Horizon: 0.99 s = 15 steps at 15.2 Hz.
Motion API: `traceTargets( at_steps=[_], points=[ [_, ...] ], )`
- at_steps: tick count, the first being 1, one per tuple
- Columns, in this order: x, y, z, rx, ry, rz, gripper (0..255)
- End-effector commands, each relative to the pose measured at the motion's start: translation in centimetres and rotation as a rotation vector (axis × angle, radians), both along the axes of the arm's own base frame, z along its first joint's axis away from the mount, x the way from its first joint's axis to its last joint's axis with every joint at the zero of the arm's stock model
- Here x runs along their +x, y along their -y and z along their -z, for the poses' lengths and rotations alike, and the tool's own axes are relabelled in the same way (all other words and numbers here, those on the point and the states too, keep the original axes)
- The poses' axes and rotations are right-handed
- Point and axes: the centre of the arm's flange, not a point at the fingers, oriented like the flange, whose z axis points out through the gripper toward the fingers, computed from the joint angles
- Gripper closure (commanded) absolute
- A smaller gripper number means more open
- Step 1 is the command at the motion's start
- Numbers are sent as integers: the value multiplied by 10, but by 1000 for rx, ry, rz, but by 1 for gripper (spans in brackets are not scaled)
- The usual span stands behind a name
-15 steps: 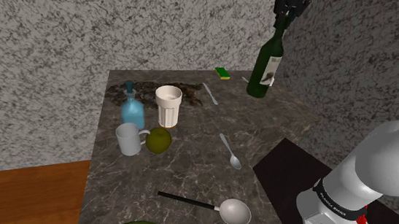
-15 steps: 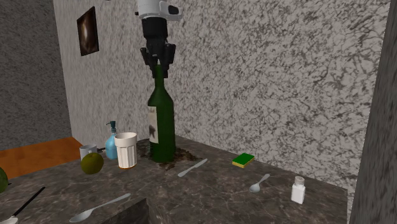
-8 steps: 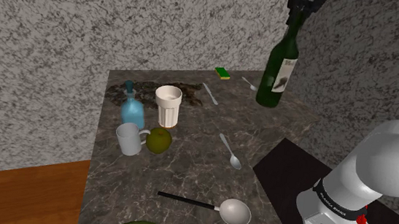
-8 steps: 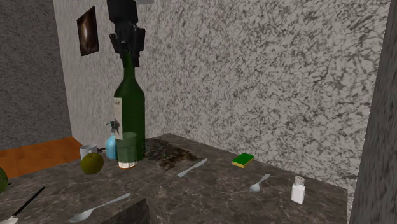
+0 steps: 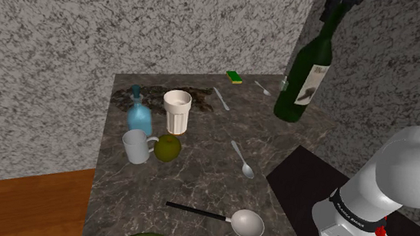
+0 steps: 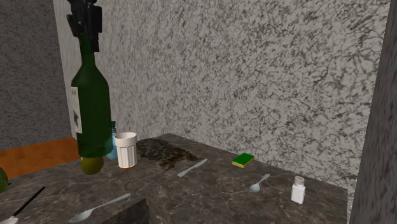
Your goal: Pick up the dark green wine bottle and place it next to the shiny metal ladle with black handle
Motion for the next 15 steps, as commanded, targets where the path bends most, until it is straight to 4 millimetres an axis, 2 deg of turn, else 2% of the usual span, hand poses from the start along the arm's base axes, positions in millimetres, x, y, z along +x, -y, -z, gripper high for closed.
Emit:
traceTargets(
  at_steps=[1,15],
  points=[
    [-16,-17,-9,0,0,1,255],
    [-136,-142,-72,0,0,1,255]
  ],
)
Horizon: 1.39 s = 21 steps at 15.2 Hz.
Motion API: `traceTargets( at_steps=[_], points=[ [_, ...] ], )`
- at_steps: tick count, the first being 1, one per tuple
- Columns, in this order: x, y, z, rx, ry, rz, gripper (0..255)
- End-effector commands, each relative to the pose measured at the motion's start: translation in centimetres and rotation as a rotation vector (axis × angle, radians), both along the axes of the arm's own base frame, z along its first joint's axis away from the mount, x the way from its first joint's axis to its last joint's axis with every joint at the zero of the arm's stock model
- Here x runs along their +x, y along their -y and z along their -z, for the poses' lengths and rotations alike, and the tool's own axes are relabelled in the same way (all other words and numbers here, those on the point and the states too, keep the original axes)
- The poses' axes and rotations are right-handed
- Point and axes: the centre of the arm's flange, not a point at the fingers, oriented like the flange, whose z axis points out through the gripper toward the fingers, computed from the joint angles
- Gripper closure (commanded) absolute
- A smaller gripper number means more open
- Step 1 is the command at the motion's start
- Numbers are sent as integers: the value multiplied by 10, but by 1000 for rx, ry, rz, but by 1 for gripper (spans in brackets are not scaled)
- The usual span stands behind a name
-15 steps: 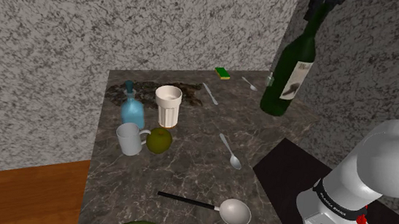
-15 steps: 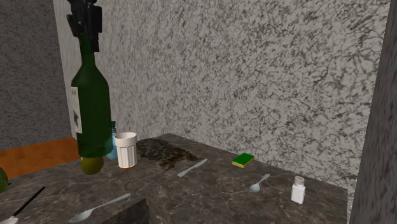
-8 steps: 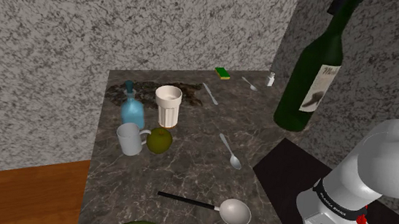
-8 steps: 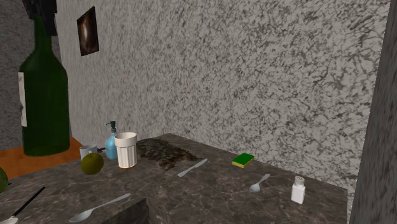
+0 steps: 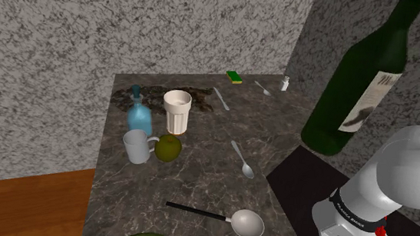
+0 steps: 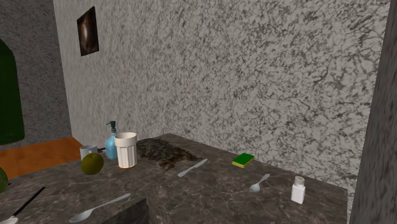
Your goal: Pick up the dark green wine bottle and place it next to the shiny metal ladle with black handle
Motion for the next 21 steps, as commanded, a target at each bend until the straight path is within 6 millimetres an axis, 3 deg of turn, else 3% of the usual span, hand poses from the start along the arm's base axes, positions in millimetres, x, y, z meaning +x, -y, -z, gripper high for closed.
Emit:
traceTargets(
  at_steps=[1,15,21],
  points=[
    [-19,-18,-7,0,-1,1,255],
    [-138,-141,-70,0,-1,1,255],
    [-138,-141,-39,0,-1,1,255]
  ],
)
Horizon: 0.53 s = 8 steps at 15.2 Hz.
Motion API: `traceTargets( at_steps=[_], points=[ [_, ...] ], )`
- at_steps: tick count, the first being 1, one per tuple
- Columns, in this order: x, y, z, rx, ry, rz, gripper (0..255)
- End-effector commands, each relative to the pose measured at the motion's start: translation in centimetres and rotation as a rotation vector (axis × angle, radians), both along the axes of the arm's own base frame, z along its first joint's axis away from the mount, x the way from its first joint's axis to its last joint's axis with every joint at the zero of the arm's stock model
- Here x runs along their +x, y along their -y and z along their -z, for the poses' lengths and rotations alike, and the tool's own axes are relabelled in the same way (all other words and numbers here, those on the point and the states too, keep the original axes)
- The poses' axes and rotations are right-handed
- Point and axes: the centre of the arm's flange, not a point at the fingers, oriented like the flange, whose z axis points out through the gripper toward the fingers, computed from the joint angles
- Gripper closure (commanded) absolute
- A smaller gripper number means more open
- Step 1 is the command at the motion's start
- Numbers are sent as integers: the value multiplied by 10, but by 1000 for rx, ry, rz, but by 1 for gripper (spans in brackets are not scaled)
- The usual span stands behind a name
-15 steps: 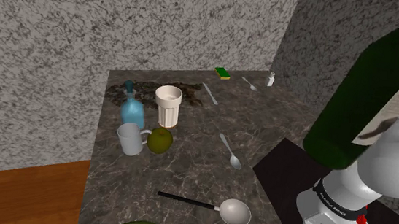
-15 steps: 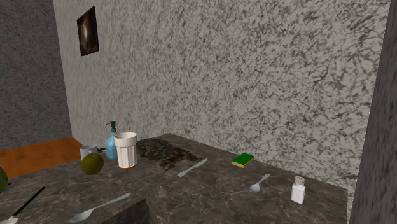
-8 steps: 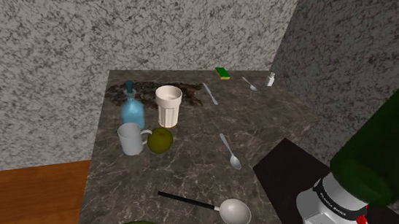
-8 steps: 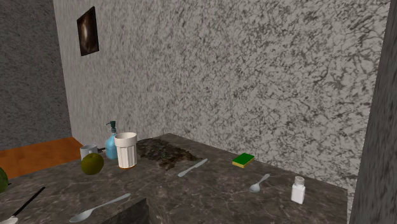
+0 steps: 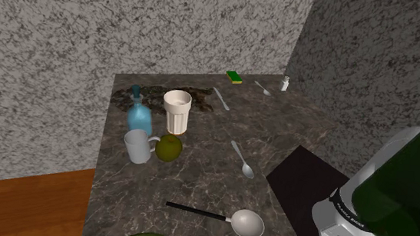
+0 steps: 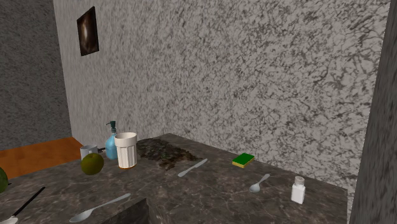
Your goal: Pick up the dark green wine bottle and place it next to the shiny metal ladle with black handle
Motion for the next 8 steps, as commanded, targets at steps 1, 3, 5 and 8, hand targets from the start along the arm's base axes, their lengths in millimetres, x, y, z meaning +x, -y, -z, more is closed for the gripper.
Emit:
traceTargets(
  at_steps=[1,3,5,8],
  points=[
    [-1,1,11,1,0,0,255],
    [-1,1,22,1,0,0,255],
    [-1,1,32,1,0,0,255],
    [-1,1,48,0,0,0,255]
  ],
)
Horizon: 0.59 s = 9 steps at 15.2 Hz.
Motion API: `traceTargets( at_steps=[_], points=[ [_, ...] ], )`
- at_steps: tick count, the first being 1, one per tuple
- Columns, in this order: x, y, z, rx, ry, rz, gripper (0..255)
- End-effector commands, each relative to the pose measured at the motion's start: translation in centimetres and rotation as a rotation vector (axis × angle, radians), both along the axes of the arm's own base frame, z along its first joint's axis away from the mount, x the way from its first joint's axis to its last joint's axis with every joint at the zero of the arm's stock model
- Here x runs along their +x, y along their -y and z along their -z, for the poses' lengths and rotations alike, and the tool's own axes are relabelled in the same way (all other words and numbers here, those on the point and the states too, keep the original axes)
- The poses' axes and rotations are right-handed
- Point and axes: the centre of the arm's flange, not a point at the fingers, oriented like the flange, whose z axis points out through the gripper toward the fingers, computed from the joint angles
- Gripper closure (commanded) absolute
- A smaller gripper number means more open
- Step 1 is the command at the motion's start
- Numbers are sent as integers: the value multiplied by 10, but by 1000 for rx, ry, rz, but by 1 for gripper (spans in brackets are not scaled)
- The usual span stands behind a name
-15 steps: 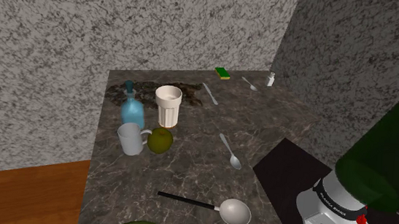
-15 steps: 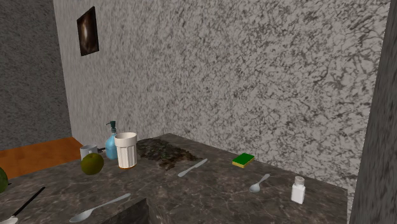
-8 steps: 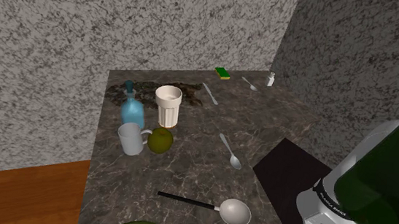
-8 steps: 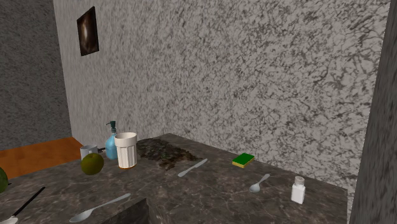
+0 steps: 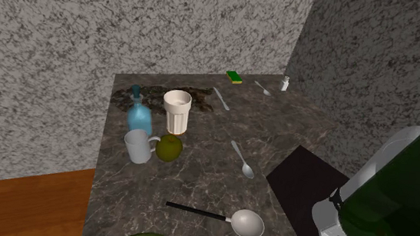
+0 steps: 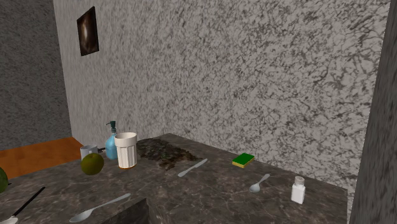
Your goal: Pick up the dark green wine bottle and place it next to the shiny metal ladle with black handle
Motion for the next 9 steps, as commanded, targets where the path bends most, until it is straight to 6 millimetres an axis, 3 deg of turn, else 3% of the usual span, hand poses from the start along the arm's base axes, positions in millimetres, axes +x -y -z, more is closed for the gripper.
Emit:
traceTargets(
  at_steps=[1,9],
  points=[
    [1,0,12,0,0,0,255],
    [1,0,54,0,0,0,255]
  ],
)
